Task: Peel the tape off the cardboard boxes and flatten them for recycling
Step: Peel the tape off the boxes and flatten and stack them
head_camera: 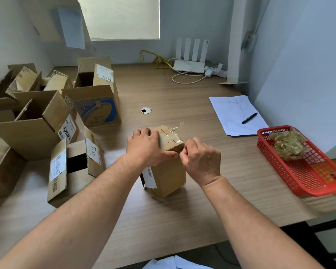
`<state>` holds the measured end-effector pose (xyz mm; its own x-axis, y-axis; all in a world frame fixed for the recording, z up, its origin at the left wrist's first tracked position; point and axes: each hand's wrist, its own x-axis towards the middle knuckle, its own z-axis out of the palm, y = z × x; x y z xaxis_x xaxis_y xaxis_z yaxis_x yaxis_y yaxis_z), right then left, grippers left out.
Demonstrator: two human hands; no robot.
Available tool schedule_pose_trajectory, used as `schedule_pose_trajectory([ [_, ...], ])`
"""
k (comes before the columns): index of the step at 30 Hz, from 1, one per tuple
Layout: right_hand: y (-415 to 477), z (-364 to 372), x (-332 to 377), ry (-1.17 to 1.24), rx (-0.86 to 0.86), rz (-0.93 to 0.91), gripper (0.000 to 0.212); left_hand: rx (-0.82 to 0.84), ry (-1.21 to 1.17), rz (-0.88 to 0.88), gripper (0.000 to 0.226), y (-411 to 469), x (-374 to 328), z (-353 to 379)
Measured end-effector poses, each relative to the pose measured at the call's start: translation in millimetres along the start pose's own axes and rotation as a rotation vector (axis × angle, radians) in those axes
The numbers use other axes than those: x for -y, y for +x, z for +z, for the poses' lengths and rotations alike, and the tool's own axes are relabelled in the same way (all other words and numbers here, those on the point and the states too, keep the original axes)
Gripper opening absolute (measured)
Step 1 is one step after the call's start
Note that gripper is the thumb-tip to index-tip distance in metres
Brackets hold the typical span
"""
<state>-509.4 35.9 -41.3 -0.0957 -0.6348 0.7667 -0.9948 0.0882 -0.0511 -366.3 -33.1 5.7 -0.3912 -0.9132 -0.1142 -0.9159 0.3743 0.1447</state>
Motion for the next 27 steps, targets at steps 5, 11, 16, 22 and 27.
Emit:
schedule_pose_trajectory([
  [5,-1.8,2.7,-3.2,0.056,0.020,-0.018,0.018,-0.001,0.013,0.001,0.095,0.6,0.8,-0.8],
  [11,3.0,2.6,-2.2,0.046,0.007,-0.029,0.014,0.005,0.019,-0.002,0.094,1.0,-0.5,-1.7],
  [16,10.5,5.0,-10.6,0.030,-0.005,-0.015,0.010,0.006,-0.009,0.008,0.095,1.2,6.5,-2.1],
  [22,18.8,-1.6,-33.7,0.259,0.045,-0.110,0.017,0.012,-0.033,0.043,0.095,2.1,15.7,-2.5],
  [27,0.8,4.3,-18.2,0.243,0.068,-0.133,0.021,0.019,-0.016,0.040,0.097,5.7,11.2,-5.5],
])
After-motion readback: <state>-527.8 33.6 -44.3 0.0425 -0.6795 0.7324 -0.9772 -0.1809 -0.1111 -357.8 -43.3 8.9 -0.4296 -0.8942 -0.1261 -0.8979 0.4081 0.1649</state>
